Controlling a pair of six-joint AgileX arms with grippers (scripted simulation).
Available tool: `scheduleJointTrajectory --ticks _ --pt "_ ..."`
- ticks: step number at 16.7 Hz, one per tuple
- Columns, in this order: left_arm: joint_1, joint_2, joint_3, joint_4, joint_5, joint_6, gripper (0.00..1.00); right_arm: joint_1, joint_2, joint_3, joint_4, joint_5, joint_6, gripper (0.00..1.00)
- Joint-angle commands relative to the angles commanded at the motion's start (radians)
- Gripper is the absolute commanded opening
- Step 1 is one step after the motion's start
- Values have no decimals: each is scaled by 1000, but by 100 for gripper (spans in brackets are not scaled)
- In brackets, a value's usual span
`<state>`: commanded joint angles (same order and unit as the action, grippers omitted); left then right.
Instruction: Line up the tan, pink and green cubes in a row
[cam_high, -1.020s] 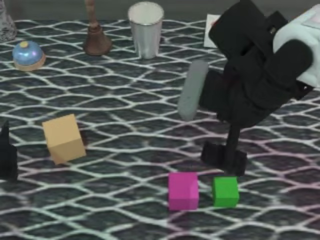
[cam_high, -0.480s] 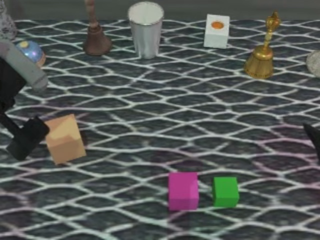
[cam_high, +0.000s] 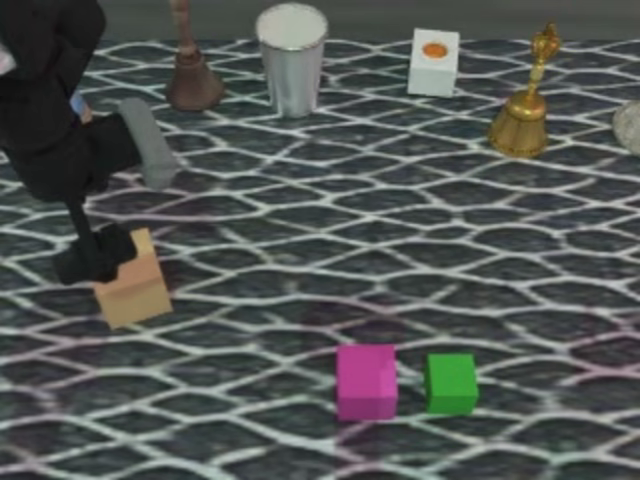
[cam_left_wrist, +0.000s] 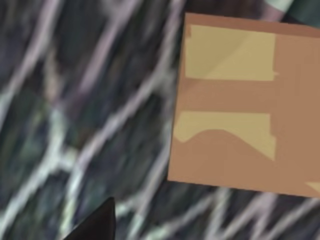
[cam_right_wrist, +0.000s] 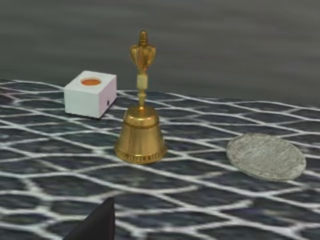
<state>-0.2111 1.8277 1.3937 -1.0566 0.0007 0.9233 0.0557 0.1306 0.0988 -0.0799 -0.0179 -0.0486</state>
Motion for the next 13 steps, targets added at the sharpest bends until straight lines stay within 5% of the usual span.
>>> scheduleJointTrajectory --ticks 13 --pt "-11 143 50 10 1 63 100 -46 -131 -99 80 18 49 100"
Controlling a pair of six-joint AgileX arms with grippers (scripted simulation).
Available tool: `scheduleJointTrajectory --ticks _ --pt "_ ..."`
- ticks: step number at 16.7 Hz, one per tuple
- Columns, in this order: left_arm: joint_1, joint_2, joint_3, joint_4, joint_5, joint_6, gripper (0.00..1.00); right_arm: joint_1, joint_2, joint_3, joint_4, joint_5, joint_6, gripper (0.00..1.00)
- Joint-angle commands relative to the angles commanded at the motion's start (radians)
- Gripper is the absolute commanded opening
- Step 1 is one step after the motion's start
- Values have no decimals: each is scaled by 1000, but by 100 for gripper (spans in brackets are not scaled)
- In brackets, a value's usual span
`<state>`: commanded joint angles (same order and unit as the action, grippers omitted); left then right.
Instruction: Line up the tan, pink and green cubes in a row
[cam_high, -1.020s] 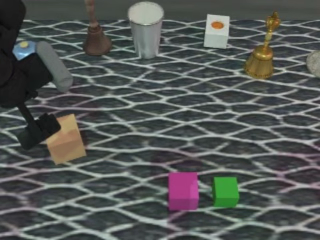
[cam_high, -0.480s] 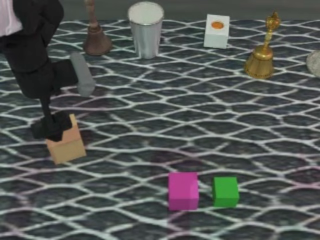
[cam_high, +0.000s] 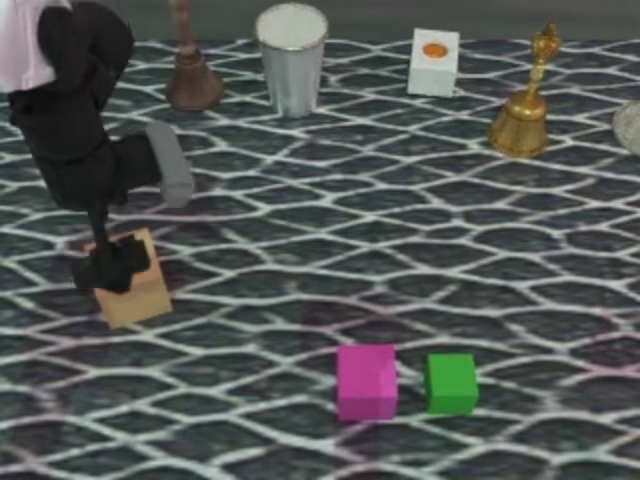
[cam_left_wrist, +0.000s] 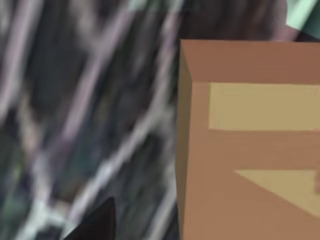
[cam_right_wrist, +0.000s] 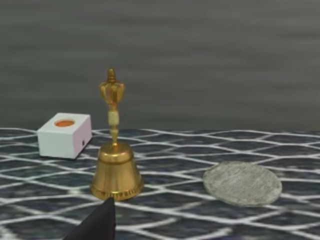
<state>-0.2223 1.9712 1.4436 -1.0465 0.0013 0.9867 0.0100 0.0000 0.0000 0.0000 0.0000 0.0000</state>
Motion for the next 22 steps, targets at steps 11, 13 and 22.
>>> scheduleJointTrajectory --ticks 11,13,22 --pt "0 97 -149 250 1 2 100 0 0 0 0 0 0 100" --pt "0 97 -149 250 1 2 85 0 0 0 0 0 0 100" --pt "0 97 -149 250 1 2 17 0 0 0 0 0 0 100"
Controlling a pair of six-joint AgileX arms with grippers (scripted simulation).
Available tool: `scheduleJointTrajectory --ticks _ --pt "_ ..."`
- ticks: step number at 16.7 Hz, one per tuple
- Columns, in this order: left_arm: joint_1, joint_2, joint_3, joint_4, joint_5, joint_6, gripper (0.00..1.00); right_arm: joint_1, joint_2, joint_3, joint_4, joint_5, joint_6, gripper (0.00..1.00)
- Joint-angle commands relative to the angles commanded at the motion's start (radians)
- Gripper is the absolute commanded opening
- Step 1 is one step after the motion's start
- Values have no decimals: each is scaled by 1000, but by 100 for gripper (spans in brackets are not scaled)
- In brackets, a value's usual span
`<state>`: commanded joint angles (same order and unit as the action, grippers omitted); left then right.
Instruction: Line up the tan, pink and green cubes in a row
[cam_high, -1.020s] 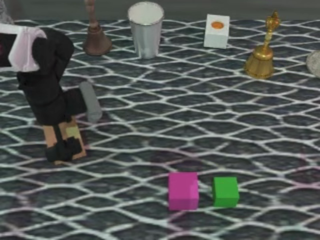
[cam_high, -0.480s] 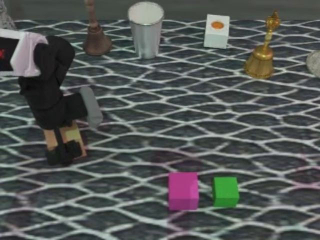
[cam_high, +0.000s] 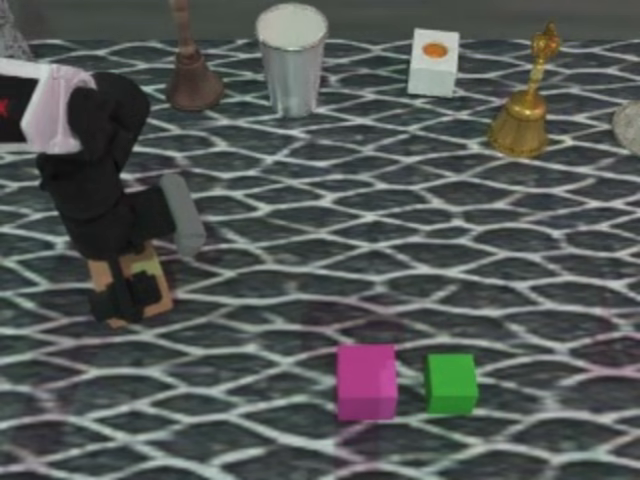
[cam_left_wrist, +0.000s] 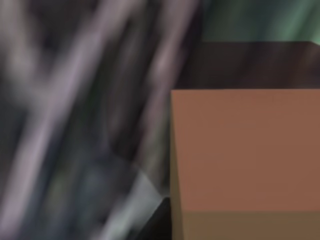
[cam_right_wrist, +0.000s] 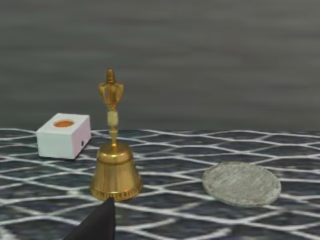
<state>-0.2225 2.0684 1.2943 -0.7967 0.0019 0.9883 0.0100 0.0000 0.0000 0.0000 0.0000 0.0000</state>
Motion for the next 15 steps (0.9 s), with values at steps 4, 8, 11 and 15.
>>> scheduleJointTrajectory --ticks 4,8,11,15 --pt "0 0 0 0 0 0 0 0 0 0 0 0 0 100" --pt "0 0 0 0 0 0 0 0 0 0 0 0 0 100" --pt "0 -14 1 -11 4 -4 0 0 0 0 0 0 0 100" --pt "5 -40 49 -86 4 -3 0 0 0 0 0 0 0 100"
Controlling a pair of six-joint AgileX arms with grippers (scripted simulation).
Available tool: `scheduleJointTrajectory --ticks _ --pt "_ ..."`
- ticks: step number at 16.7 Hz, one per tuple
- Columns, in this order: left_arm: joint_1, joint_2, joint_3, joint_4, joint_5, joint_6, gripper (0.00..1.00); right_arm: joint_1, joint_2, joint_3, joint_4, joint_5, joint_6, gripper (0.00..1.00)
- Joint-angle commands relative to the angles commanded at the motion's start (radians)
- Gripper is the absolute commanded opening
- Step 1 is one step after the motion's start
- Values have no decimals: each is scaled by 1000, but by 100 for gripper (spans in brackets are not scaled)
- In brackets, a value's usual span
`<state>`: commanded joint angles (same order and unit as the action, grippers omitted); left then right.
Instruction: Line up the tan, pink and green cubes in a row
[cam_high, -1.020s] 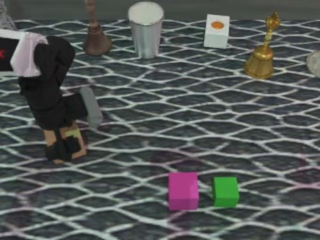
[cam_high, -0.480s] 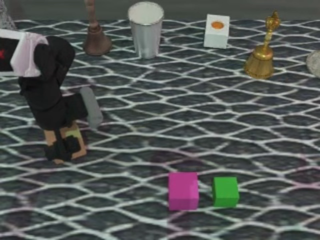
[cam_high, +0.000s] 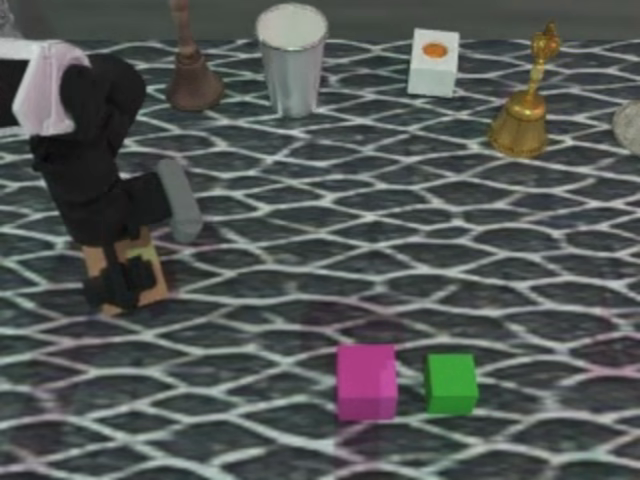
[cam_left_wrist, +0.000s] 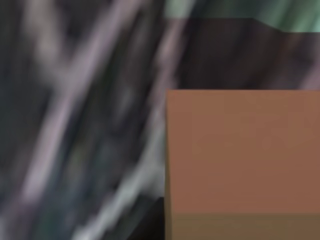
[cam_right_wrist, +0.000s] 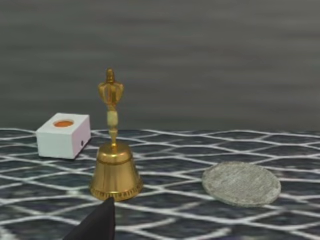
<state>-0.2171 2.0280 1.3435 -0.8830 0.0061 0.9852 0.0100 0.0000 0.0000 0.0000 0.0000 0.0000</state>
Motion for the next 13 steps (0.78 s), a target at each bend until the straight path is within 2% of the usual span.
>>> scheduleJointTrajectory --ticks 5,10,13 --pt "12 -69 95 -169 -1 -3 0 0 0 0 0 0 0 100" --pt "5 -73 98 -174 -1 -2 0 0 0 0 0 0 0 100" --pt "-59 -102 72 -177 -1 -11 0 0 0 0 0 0 0 100"
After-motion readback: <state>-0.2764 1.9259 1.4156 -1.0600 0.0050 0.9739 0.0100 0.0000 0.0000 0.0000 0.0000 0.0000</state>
